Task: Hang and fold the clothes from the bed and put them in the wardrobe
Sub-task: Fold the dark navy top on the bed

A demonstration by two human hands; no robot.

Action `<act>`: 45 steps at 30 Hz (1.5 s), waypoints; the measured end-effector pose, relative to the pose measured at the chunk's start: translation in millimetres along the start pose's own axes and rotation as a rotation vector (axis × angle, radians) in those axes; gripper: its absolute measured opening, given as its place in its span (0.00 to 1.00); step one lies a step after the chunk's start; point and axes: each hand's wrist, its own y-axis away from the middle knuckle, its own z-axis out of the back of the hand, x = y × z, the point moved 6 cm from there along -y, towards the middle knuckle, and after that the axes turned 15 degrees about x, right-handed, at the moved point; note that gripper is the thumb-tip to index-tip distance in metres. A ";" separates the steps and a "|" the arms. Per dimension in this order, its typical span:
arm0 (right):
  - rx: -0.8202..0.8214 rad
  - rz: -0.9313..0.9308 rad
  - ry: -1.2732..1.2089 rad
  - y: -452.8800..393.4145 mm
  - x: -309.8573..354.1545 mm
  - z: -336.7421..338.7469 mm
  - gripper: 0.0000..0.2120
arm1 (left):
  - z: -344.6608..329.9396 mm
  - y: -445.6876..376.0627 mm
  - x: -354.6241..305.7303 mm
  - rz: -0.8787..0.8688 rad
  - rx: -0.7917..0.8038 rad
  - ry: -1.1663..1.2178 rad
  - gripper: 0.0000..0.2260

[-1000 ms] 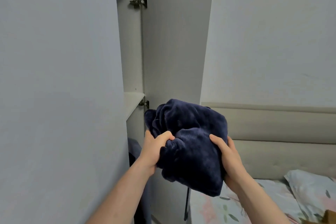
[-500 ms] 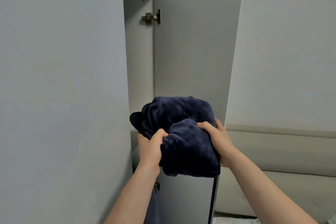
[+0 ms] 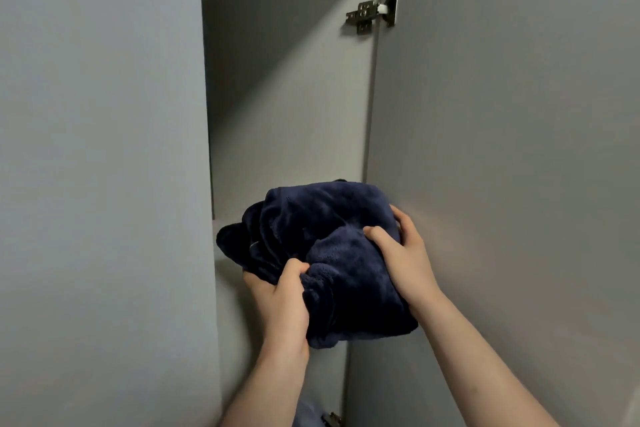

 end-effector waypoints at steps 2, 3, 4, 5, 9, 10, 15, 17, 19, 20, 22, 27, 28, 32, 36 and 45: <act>0.075 0.004 0.041 -33.8 -9.5 -11.7 0.20 | 5.5 -17.4 1.8 -0.066 -0.107 -0.032 0.30; 0.116 -0.002 0.071 -49.7 -15.1 -19.4 0.20 | 9.0 -24.6 2.8 -0.092 -0.161 -0.058 0.32; 0.157 -0.009 0.099 -64.0 -20.1 -28.0 0.19 | 13.0 -31.1 4.6 -0.110 -0.207 -0.085 0.34; 0.190 -0.018 0.118 -77.7 -26.1 -36.3 0.18 | 16.5 -37.1 6.4 -0.122 -0.246 -0.112 0.37; 0.259 -0.005 0.104 -118.5 -47.5 -64.5 0.16 | 27.4 -54.7 4.0 -0.186 -0.388 -0.340 0.46; 0.276 -0.008 0.099 -125.6 -52.3 -70.0 0.15 | 28.9 -59.2 3.2 -0.186 -0.416 -0.385 0.47; 0.269 0.088 0.141 -143.7 -52.9 -75.9 0.14 | 35.0 -77.0 11.0 -0.128 -0.473 -0.439 0.46; 0.263 0.210 0.185 -139.2 -38.9 -76.9 0.14 | 38.6 -81.8 11.5 -0.133 -0.485 -0.443 0.46; 0.374 0.282 0.241 -133.8 -31.6 -89.4 0.14 | 40.1 -86.5 9.7 -0.135 -0.487 -0.449 0.46; 0.457 0.292 0.298 -130.5 -31.8 -100.1 0.14 | 41.3 -88.5 9.0 -0.136 -0.487 -0.451 0.46; 0.533 0.294 0.442 -128.2 -37.7 -117.5 0.13 | 44.8 -89.4 9.6 -0.136 -0.490 -0.430 0.46; 0.461 0.321 0.551 -143.4 -43.0 -133.6 0.17 | 52.3 -79.0 11.6 -0.122 -0.486 -0.477 0.44; 0.453 0.331 0.539 -148.7 -45.2 -137.2 0.17 | 51.3 -75.5 9.8 -0.120 -0.482 -0.536 0.39; 0.465 0.368 0.546 -169.5 -56.2 -157.1 0.16 | 51.2 -58.7 11.9 -0.081 -0.423 -0.751 0.29; 0.519 0.376 0.604 -194.2 -61.2 -178.7 0.16 | 46.7 -41.8 20.2 0.048 -0.227 -1.257 0.31; 0.593 0.420 0.761 -228.2 -70.1 -224.4 0.19 | 51.6 -19.8 35.0 0.308 -0.005 -1.862 0.24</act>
